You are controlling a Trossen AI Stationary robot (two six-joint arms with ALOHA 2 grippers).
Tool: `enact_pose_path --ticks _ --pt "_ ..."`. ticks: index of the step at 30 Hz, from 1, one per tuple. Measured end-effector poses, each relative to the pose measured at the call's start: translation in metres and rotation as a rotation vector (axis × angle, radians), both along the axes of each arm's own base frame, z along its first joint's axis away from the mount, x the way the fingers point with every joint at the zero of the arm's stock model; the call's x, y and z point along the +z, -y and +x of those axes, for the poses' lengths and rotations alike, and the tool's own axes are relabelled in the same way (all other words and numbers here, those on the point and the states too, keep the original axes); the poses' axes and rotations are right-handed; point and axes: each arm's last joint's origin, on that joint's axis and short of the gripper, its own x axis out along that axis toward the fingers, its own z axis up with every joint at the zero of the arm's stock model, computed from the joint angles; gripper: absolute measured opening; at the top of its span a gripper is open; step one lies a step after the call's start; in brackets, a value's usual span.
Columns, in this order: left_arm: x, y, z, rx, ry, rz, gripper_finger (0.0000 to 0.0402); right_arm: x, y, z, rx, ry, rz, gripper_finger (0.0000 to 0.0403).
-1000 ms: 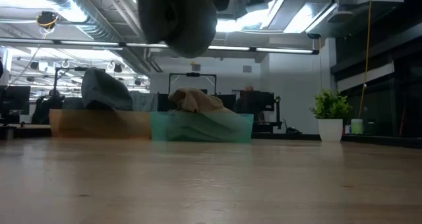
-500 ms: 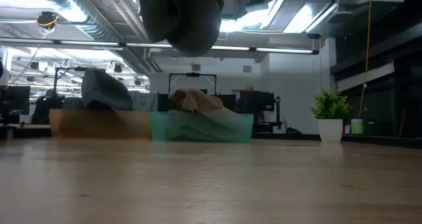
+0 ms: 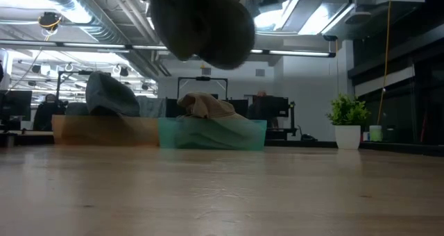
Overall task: Pick & Place hat
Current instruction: Put the gray cap into the orange bin
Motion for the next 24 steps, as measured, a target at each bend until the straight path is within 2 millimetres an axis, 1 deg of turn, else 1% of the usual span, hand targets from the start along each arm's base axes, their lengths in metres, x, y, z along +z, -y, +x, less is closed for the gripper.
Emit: enact_pose_path --ticks 4,7,9,11,14,17,20,24 --pt "0.002 -0.001 -0.008 0.011 -0.011 -0.105 0.0103 -0.002 0.001 -0.006 -0.023 -0.045 -0.077 0.0009" --pt "0.004 -0.004 -0.016 0.034 -0.009 -0.238 0.0128 -0.004 0.003 -0.011 -0.053 -0.086 -0.158 0.0014" --pt "0.007 -0.006 -0.02 0.059 0.01 -0.37 0.014 -0.005 0.003 -0.015 -0.07 -0.115 -0.236 0.0013" --pt "0.008 -0.009 -0.023 0.092 0.028 -0.546 0.0149 -0.005 0.002 -0.017 -0.084 -0.117 -0.328 0.0009" --pt "0.007 -0.014 -0.022 0.146 0.043 -0.842 0.0157 -0.005 -0.004 -0.018 -0.08 -0.099 -0.448 0.0006" --pt "0.004 -0.018 -0.017 0.167 0.032 -1.061 0.0159 -0.004 -0.012 -0.017 -0.064 -0.071 -0.534 0.001" --pt "0.001 -0.022 -0.013 0.183 0.02 -1.197 0.016 -0.003 -0.017 -0.017 -0.074 -0.063 -0.601 0.0015" --pt "-0.003 -0.025 -0.008 0.185 -0.01 -1.311 0.016 -0.002 -0.021 -0.016 -0.082 -0.045 -0.646 0.0011"
